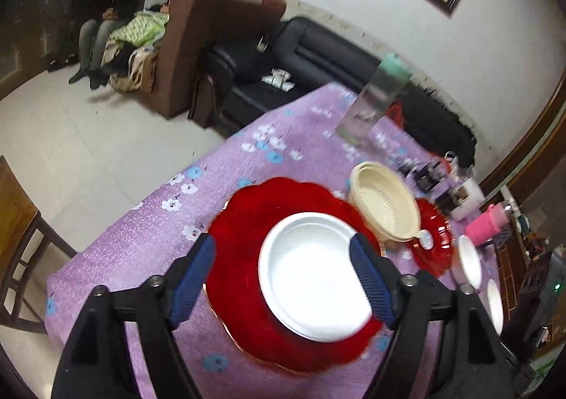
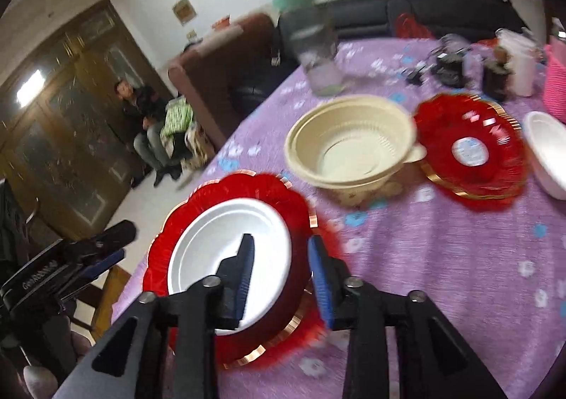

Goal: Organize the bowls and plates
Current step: 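Set the white plate onto the large red plate and open both grippers, then grasp the rim of the small labeled red plate with both grippers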

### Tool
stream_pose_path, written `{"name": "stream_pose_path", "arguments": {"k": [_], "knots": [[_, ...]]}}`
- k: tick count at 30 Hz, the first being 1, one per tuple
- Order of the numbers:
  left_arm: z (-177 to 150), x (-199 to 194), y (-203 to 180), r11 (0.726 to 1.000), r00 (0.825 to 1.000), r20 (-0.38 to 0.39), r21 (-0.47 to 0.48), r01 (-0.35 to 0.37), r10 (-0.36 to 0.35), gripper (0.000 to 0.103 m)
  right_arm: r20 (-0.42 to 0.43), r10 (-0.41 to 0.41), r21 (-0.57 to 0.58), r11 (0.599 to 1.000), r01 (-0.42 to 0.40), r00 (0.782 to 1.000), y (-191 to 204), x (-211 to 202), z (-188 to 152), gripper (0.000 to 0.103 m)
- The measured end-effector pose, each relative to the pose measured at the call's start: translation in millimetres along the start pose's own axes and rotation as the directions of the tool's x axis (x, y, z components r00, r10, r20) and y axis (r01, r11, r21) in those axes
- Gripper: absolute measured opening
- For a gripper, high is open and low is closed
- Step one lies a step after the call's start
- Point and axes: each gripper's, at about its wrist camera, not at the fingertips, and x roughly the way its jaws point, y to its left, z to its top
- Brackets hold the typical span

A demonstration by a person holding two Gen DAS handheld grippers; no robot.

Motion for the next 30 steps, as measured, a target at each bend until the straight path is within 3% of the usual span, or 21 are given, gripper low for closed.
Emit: {"name": "stream_pose_path", "arguments": {"k": [5,12,15,28,29,30], "knots": [[-14.3,-20.2,-25.0,0.999,0.998,0.046,0.014,0.031,-0.032,0.088,0.028,-0.068,0.073,0.995,0.066,0.997,-51.2,-30.6,-12.4,0.047],[-40.6,-32.4,-74.9,0.987,0.996,0.074,0.159,0.033,-0.045,0.089,0.006,-0.148,0.252,0.957,0.142,0.989,-133.4,-47.7,-27.4,0.047],[-48.1,-28.8,-87.1,0.978,0.997,0.049,0.200,0.057,-0.068,0.089,-0.019,-0.172,0.297,0.940,0.169,0.985,-159.9,-47.3,-26.5,0.046],[-58.0,-11.5,-87.6,0.979,0.998,-0.020,0.194,0.063,-0.060,0.089,-0.028,-0.228,0.409,0.886,0.219,0.973,-203.2,9.2,38.1,0.047],[-58.0,-10.6,-87.8,0.979,0.998,-0.023,0.194,0.062,-0.058,0.089,-0.039,-0.219,0.416,0.884,0.215,0.975,-203.6,16.8,41.3,0.046],[-58.0,-9.1,-87.5,0.979,0.998,-0.029,0.191,0.064,-0.059,0.089,-0.051,-0.212,0.427,0.879,0.213,0.976,-206.7,22.2,42.6,0.030]]}}
